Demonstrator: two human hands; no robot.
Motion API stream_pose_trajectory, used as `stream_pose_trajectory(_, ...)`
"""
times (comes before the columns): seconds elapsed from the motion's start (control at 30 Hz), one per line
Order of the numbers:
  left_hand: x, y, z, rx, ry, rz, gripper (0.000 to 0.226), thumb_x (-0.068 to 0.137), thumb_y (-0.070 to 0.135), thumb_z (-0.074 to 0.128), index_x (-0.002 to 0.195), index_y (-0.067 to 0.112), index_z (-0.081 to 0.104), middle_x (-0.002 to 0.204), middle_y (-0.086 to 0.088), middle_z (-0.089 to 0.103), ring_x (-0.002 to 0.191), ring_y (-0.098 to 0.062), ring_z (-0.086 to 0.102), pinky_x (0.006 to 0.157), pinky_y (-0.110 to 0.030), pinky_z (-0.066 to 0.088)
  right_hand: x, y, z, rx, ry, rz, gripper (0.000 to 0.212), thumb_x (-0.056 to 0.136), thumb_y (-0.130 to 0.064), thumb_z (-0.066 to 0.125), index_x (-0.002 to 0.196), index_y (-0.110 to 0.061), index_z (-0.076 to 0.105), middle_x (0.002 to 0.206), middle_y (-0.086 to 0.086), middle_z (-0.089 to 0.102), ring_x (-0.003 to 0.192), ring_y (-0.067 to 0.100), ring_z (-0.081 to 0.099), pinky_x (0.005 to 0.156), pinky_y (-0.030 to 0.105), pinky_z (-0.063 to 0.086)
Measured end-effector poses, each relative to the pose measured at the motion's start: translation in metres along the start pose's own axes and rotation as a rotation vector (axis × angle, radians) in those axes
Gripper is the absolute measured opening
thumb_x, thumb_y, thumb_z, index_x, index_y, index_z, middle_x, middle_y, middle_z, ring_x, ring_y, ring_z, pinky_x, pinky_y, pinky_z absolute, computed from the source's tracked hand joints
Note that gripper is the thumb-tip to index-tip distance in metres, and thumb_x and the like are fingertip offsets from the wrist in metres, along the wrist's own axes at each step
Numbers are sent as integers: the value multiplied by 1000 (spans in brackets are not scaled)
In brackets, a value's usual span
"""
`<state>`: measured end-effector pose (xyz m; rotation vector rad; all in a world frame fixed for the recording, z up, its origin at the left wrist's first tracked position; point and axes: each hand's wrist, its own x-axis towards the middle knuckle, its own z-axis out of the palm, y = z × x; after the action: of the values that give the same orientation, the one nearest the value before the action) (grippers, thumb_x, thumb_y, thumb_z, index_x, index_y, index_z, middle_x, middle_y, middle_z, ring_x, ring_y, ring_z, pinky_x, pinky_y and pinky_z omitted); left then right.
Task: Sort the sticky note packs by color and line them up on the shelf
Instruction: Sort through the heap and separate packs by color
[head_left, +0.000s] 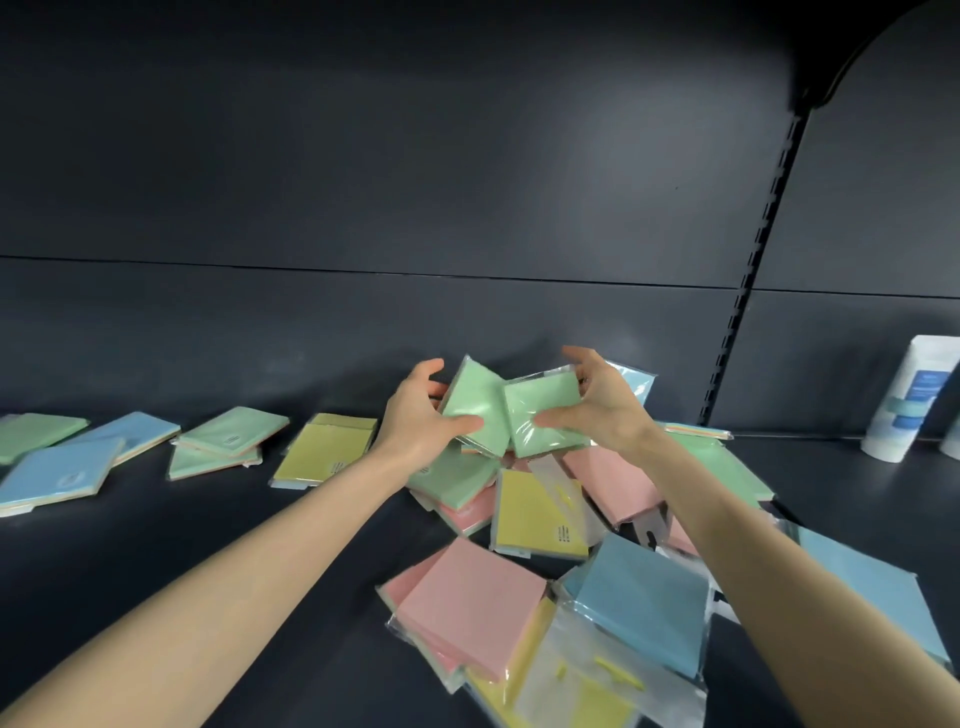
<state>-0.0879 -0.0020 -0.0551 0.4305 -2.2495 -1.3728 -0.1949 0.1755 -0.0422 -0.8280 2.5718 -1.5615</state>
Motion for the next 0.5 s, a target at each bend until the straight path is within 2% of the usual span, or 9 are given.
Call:
stream_pose_trajectory(0.03, -1, 1, -1, -36, 5, 5, 78, 68, 11, 82, 136, 16, 44, 110, 1, 60, 104, -19, 60, 92, -39, 50, -3, -4, -2, 7, 25, -17, 82, 65, -5, 84, 136, -13, 42, 114, 4, 58, 102, 20, 59, 89, 31, 50)
stream_pose_trajectory(0.1, -6, 5, -6, -85, 15, 50, 50, 71, 6, 78, 116, 14, 60, 102, 0, 67, 98, -20, 65, 88, -41, 53, -9, -13, -7, 55, 64, -53, 57, 67, -4, 82, 117, -12, 55, 99, 1, 64, 91, 20, 63, 81, 30, 53)
stream_pose_trajectory(0.17, -13, 9, -11, -112, 36, 97, 29, 74, 5, 75, 99, 16, 65, 94, 0, 70, 91, -19, 66, 84, -39, 55, -15, -20, -9, 147, 83, -76, 45, 68, -2, 82, 105, -12, 58, 88, -3, 66, 80, 16, 65, 72, 27, 56)
stream_pose_trajectory(0.27, -27, 16, -22, -177, 91, 140, 20, 80, 7, 70, 95, 17, 62, 95, -2, 69, 92, -19, 66, 81, -36, 54, -26, -32, -8, 280, 65, -117, 37, 70, 0, 79, 100, -10, 58, 85, -3, 69, 68, 8, 67, 61, 21, 56)
stream_pose_trajectory(0.4, -48, 22, -45, -326, 162, 166, 20, 85, 6, 67, 96, 21, 61, 96, 0, 68, 86, -11, 67, 66, -24, 57, -38, -50, 4, 404, 35, -180, 31, 76, 0, 75, 95, -15, 55, 88, -3, 70, 71, 5, 69, 62, 20, 55)
stream_pose_trajectory(0.5, -64, 21, -64, -338, 227, 177, 19, 84, 10, 68, 95, 23, 60, 92, 6, 66, 77, -3, 65, 61, -19, 56, -46, -66, 19, 393, 11, -235, 25, 84, -6, 68, 105, -11, 54, 95, -1, 69, 75, 2, 67, 64, 16, 53)
